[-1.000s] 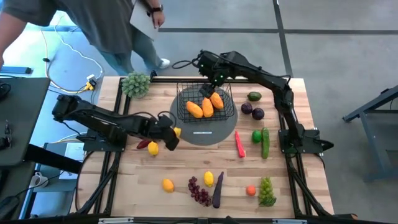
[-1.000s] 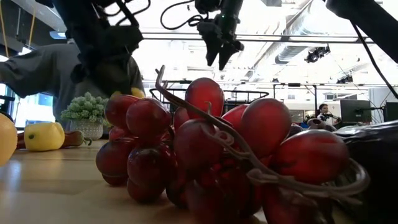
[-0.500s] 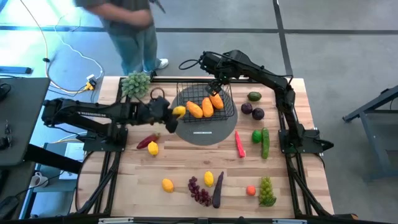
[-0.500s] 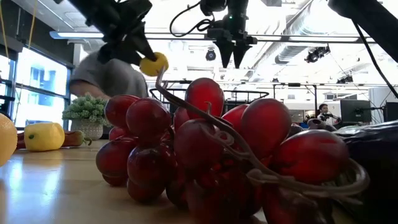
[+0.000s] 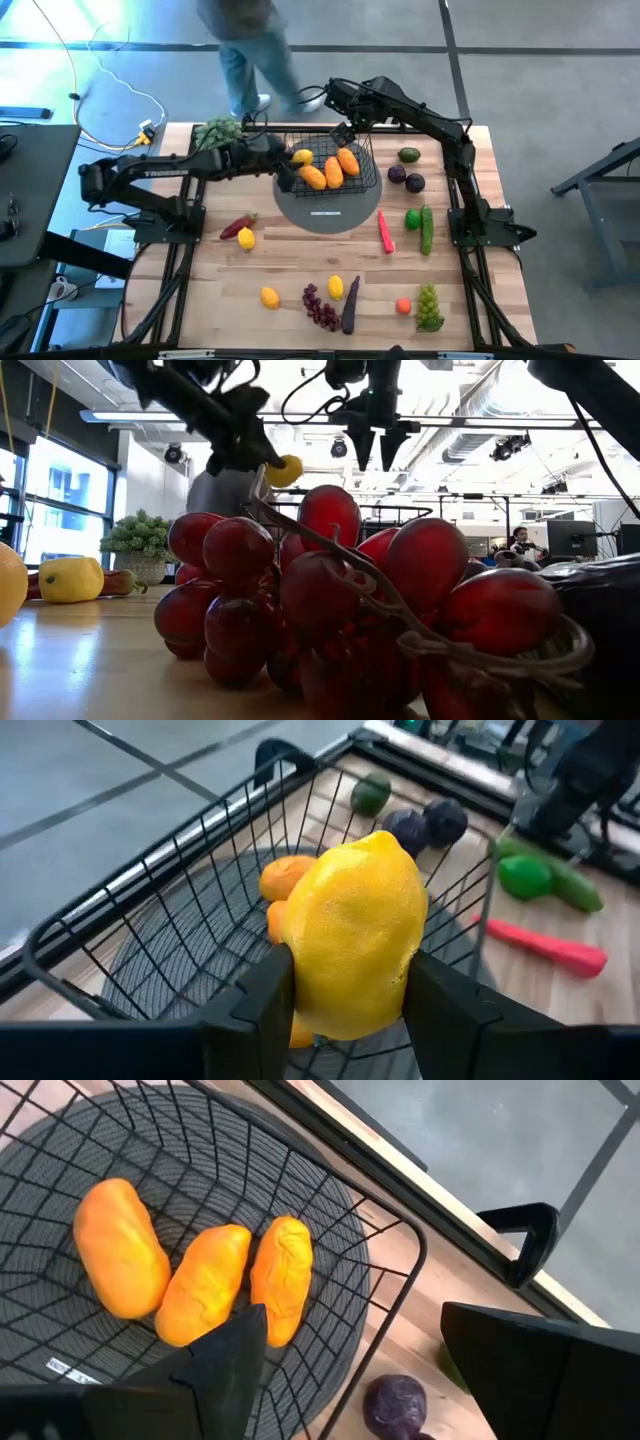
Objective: Build produce basket
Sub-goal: Put the middle left yellow lemon into the black wire basket
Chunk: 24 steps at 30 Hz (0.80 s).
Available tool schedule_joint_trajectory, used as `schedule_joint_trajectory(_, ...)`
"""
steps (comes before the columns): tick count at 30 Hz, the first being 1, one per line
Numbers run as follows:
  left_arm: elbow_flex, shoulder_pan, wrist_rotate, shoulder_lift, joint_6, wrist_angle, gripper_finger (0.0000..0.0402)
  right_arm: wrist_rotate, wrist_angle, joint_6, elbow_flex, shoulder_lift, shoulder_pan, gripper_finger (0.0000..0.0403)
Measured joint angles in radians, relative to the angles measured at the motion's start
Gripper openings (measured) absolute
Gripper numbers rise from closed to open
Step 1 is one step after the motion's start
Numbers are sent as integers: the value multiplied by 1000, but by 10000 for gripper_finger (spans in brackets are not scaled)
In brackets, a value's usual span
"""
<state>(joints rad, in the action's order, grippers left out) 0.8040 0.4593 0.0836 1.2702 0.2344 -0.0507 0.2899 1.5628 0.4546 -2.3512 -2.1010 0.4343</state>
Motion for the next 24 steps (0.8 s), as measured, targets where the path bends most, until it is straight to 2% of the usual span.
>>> schedule_joint_trajectory(6, 0, 45, -98, 90, -87, 2, 152, 28, -3, 44, 0, 0, 0, 281)
schedule_joint_trajectory(11, 0, 49, -155, 148, -99, 2, 166, 36, -2, 46, 0, 0, 0, 281)
schedule_joint_trajectory(17, 0, 49, -161, 178, -115, 3, 188, 55, -2, 43, 0, 0, 2, 281)
schedule_joint_trajectory(24, 0, 49, -147, 180, -103, 3, 233, 59, 8, 13, 0, 0, 19, 281)
